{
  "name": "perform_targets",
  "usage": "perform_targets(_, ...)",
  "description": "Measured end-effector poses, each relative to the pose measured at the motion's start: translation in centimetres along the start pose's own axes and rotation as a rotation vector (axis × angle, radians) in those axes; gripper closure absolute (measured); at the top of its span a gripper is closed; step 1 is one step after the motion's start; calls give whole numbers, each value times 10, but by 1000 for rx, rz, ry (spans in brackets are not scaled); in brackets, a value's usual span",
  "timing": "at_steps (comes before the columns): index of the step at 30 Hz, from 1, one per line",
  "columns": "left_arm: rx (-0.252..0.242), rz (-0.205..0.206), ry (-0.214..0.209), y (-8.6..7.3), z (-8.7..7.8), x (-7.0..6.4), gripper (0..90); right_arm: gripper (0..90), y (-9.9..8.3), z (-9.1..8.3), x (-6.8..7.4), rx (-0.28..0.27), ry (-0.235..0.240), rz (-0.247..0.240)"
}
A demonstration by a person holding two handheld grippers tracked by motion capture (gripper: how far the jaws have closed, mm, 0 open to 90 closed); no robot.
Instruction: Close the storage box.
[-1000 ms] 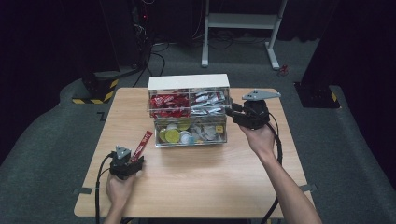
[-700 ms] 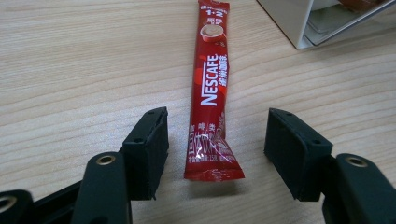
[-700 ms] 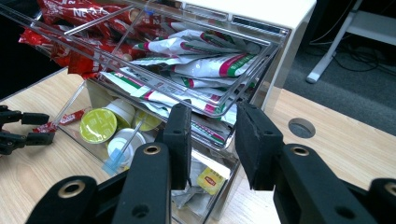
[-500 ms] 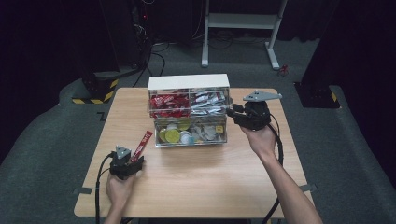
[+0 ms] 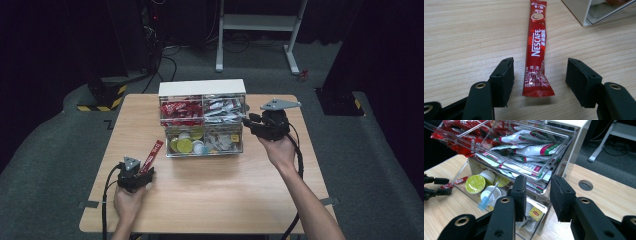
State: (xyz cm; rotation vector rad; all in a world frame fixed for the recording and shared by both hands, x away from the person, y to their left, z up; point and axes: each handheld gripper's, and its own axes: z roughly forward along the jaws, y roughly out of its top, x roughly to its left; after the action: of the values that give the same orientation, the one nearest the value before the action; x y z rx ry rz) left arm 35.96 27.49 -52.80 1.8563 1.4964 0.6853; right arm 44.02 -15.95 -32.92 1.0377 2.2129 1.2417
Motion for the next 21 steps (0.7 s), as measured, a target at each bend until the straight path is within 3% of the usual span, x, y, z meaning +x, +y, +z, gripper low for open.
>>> perform_targets(21, 0, 0, 1, 0, 0, 0, 397, 663, -2, -15, -8, -8, -37, 9)
